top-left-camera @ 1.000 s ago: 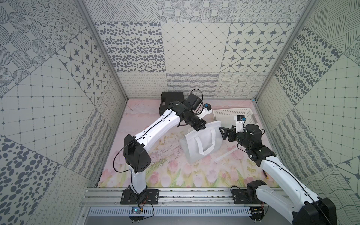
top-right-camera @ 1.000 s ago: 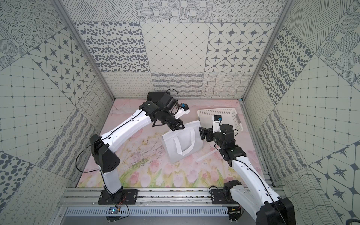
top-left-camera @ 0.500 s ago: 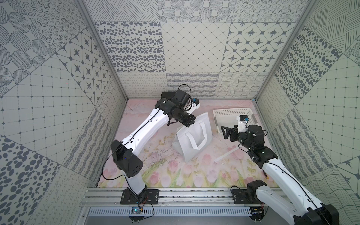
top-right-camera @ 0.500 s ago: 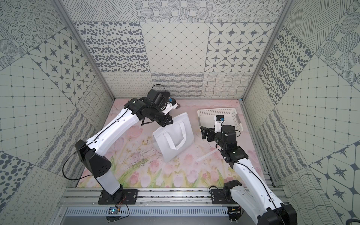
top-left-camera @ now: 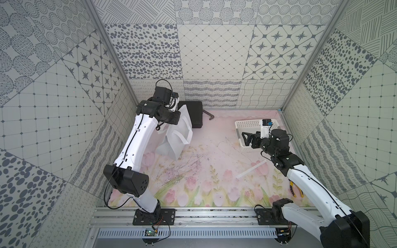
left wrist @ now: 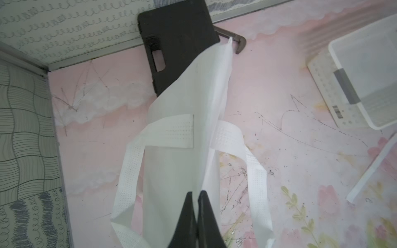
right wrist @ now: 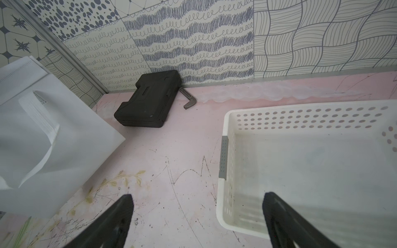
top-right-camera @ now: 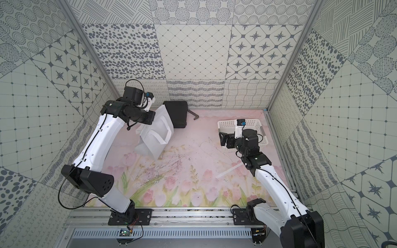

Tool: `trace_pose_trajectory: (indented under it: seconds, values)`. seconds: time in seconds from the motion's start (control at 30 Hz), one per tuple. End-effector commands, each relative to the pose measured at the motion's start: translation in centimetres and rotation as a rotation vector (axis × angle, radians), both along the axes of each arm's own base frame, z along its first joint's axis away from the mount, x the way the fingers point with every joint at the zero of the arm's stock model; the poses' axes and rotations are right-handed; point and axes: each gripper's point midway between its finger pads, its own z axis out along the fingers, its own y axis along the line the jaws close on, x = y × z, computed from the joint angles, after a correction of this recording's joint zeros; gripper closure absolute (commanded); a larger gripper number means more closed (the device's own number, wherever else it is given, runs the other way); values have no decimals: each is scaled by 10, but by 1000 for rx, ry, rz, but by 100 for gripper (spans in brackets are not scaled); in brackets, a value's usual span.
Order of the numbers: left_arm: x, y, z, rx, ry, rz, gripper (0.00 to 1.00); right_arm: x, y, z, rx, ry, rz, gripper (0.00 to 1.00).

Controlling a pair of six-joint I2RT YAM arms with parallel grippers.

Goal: Place the ice pack in the delivery bag
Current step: Place the delivery bag at the corner of the board.

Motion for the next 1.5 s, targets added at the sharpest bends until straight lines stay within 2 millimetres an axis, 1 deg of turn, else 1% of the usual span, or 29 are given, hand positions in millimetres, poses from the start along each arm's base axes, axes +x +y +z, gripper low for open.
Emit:
trace_pose_trajectory:
  seconds: [0.0,0.07,0.2,0.27,0.33,0.4,0.5,0.57,0.63,0.67,0.77,0.83,0.9,1.0,1.1,1.23,1.27,1.3,1.37,1.4,1.47]
  values:
    - [53,51,27,19,-177,169,100,10,6,25,32,-66,15,1]
    - [73,65,27,21,-214,203,100,12,7,25,30,-64,17,1]
    - [104,97,24,31,-246,290,100,14,7,23,27,-59,17,1]
    - [118,109,21,39,-254,312,100,14,7,22,26,-56,18,1]
    - [129,115,18,43,-261,316,100,14,7,21,25,-56,16,1]
    - [135,115,13,20,-257,317,100,15,7,20,21,-53,14,2]
    - [136,117,0,31,-223,317,100,17,7,20,12,-52,13,1]
    - [130,124,-3,63,-201,333,100,19,7,20,7,-49,10,1]
    - [123,131,0,83,-200,350,100,20,7,20,4,-51,9,1]
    - [118,138,3,97,-204,370,100,20,7,20,2,-52,10,1]
    - [104,150,17,95,-217,406,100,22,8,18,1,-46,13,1]
    - [98,152,21,85,-221,416,100,24,10,17,1,-44,21,1]
    - [97,148,21,62,-227,404,100,26,11,15,3,-43,24,1]
    - [100,144,7,38,-206,397,100,30,14,13,5,-39,33,1]
    - [104,142,-12,18,-168,395,100,33,15,12,7,-35,35,1]
    - [106,138,-33,-1,-135,386,100,32,14,8,2,-29,33,1]
    - [106,135,-36,-12,-128,373,94,32,14,8,1,-30,32,1]
    - [105,132,-35,-29,-125,362,82,31,13,8,-1,-30,29,2]
    - [103,126,-29,-62,-133,352,52,31,11,7,-12,-32,21,1]
    - [101,123,-24,-82,-138,346,46,30,9,9,-21,-40,18,1]
    - [94,114,-10,-129,-155,323,38,30,7,10,-37,-48,7,1]
